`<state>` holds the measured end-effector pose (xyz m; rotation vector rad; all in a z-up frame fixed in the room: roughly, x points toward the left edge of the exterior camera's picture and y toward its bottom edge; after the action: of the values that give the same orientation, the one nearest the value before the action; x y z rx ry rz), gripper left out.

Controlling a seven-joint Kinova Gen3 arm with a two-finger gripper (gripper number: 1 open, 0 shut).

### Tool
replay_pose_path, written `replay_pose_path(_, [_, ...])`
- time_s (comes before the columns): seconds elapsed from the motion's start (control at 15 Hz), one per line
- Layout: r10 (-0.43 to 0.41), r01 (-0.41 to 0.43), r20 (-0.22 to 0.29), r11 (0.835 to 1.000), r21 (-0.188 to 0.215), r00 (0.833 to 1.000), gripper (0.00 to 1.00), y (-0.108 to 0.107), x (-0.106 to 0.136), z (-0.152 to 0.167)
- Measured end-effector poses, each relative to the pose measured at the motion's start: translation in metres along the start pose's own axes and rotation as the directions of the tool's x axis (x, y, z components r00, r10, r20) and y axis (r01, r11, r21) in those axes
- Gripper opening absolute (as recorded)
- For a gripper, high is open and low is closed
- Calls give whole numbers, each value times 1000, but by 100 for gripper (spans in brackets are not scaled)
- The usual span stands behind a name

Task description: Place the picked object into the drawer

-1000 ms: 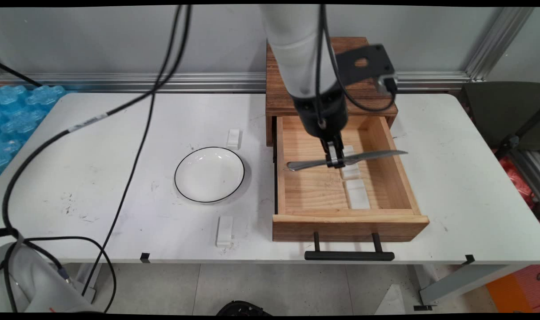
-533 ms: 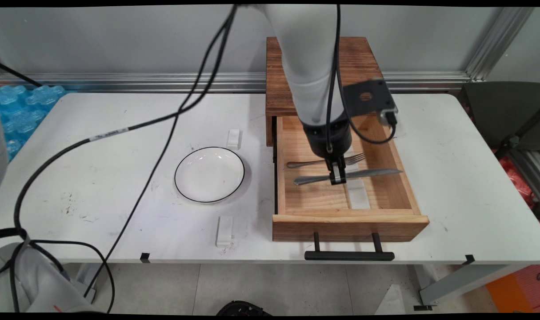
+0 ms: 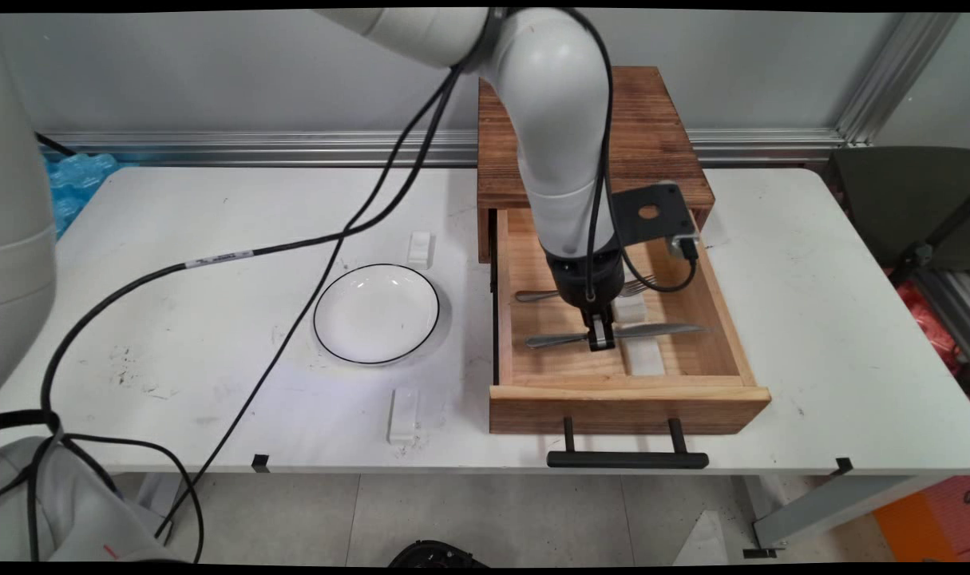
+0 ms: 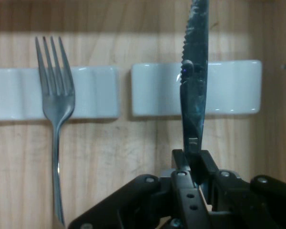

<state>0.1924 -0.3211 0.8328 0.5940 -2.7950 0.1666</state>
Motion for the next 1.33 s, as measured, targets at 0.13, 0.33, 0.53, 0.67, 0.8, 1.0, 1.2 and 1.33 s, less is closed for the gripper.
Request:
replay_pose_path(0.13, [-3, 3, 3, 1000, 0, 1000, 0, -3, 0, 10])
replay_pose_path(0.33, [-6, 6, 3, 1000, 0, 1000, 0, -6, 0, 18])
replay_pose_path(0.53, [-8, 8, 2, 1000, -1, 1000, 0, -7, 1, 24])
replay_pose_path(0.67, [-10, 10, 0, 1000, -2, 1000, 0, -9, 2, 28])
replay_pose_path(0.8, [-10, 10, -4, 1000, -3, 1000, 0, -10, 3, 31])
replay_pose_path(1.0, [-9, 9, -9, 1000, -5, 1000, 100, -10, 4, 33])
replay_pose_path(1.2, [-5, 5, -17, 1000, -8, 1000, 100, -10, 6, 35])
replay_pose_path(1.33, [-1, 1, -25, 1000, -11, 1000, 100, -11, 7, 34])
